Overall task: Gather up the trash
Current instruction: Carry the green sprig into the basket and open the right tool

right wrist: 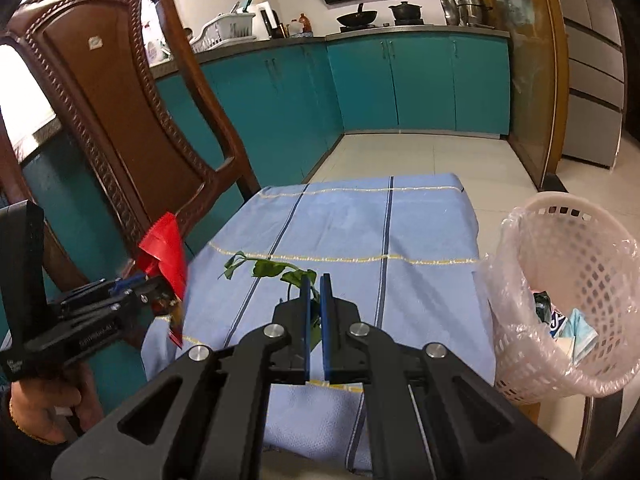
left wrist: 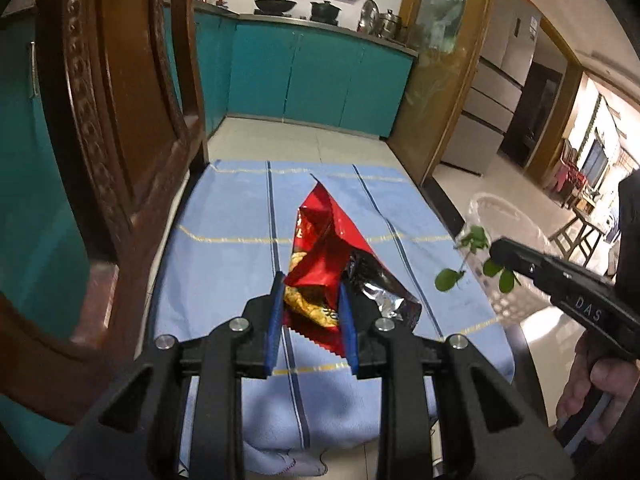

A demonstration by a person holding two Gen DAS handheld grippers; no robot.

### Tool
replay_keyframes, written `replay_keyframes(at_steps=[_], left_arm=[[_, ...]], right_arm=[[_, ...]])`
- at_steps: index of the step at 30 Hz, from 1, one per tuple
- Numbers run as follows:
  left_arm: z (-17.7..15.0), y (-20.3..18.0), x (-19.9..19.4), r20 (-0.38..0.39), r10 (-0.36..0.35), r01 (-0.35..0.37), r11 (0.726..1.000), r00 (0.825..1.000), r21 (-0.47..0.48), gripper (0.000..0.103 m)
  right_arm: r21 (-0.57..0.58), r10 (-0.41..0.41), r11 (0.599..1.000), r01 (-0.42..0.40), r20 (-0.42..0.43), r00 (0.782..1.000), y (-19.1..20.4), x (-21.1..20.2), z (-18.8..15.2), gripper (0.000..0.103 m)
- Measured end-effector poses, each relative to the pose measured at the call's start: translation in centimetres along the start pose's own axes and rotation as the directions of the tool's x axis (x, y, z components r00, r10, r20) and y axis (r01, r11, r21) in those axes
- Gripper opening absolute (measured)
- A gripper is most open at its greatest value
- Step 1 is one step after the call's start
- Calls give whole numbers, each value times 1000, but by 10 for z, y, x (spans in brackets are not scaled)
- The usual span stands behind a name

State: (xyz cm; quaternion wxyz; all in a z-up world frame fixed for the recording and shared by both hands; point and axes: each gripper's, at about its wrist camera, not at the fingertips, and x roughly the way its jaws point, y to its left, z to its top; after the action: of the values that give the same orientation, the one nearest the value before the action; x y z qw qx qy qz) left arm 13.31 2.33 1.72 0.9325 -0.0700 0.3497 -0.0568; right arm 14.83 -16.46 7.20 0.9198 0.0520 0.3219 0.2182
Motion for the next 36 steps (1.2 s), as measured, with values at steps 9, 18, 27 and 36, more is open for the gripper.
replay_keyframes(at_steps=[9, 18, 27, 36], left_arm=[[-1, -5, -3, 18, 23, -23, 999, 1000, 35, 27], [-1, -3, 2, 2, 31, -31, 999, 1000, 35, 27], [0, -3, 3, -1, 29, -29, 999, 1000, 34, 27], [-1, -2, 4, -6, 26, -26, 999, 1000, 22, 28]], right_arm=[[-27, -23, 999, 23, -15, 1000, 8, 2, -8, 5], [-20, -31, 999, 30, -18, 999, 6, 2, -9, 5], [-23, -30, 999, 29, -24, 999, 8, 3, -9, 5], [157, -122, 983, 94, 174, 977, -67, -49, 25, 5]])
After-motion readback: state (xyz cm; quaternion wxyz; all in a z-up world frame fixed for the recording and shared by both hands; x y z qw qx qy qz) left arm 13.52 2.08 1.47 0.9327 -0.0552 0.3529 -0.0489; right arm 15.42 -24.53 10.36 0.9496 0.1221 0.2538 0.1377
